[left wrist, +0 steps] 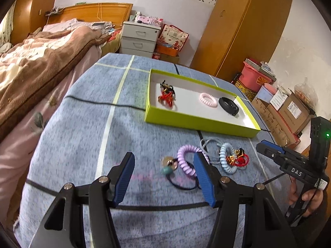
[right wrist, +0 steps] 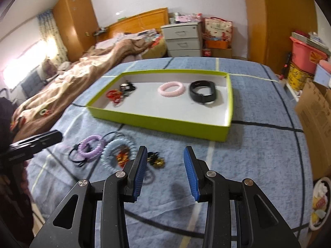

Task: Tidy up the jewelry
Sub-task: 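Close the right gripper on the red-and-gold knotted charm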

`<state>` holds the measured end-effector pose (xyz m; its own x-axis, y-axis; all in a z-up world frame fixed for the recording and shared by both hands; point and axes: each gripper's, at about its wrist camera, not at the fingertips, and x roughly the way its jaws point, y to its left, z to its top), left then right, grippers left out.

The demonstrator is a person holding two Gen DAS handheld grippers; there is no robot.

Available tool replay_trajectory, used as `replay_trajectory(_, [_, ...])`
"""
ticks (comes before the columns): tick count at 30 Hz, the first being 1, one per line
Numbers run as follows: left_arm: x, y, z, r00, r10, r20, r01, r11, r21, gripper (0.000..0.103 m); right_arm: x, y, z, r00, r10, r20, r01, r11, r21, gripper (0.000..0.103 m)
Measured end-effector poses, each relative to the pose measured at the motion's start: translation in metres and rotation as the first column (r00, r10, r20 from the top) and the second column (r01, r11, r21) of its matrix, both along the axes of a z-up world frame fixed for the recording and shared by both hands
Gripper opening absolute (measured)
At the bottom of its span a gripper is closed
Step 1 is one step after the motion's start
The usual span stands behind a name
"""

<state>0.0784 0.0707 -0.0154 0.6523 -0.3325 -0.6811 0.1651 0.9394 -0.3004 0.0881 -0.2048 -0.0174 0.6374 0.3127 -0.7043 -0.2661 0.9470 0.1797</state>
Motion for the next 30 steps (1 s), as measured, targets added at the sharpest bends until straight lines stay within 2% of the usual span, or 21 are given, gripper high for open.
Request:
replay_trajectory(9, [-0.005, 0.001, -0.005, 1.000, 0.017, -0.014, -0.017, 1.000, 0.001, 0.061, -0.007, 0.040, -0.001, 0.989, 0.143, 0.034, -0.141, 0.988, -0.055, 0.038])
replay_trajectory(21, [-0.001, 0.005, -0.013, 0.999, 0.025, -0.042, -0.025, 1.000, -0.001, 0.061, -0.001, 0.074, -0.019, 0.970, 0.240, -0.021, -0.240, 0.952, -0.190, 0.037])
replay_trajectory(25, [-0.001, 0.004, -0.013, 0.999, 0.022, -0.043, -0.022, 1.000, -0.003, 0.061, 0.000, 0.075, -0.026, 0.972, 0.233, -0.041, -0.237, 0.950, -0.205, 0.033])
replay_trajectory(30, [0.000, 0.004, -0.013, 0.999, 0.026, -0.042, -0.026, 1.000, 0.000, 0.061, -0.004, 0.076, -0.025, 0.973, 0.227, -0.041, -0.230, 0.945, -0.232, 0.022])
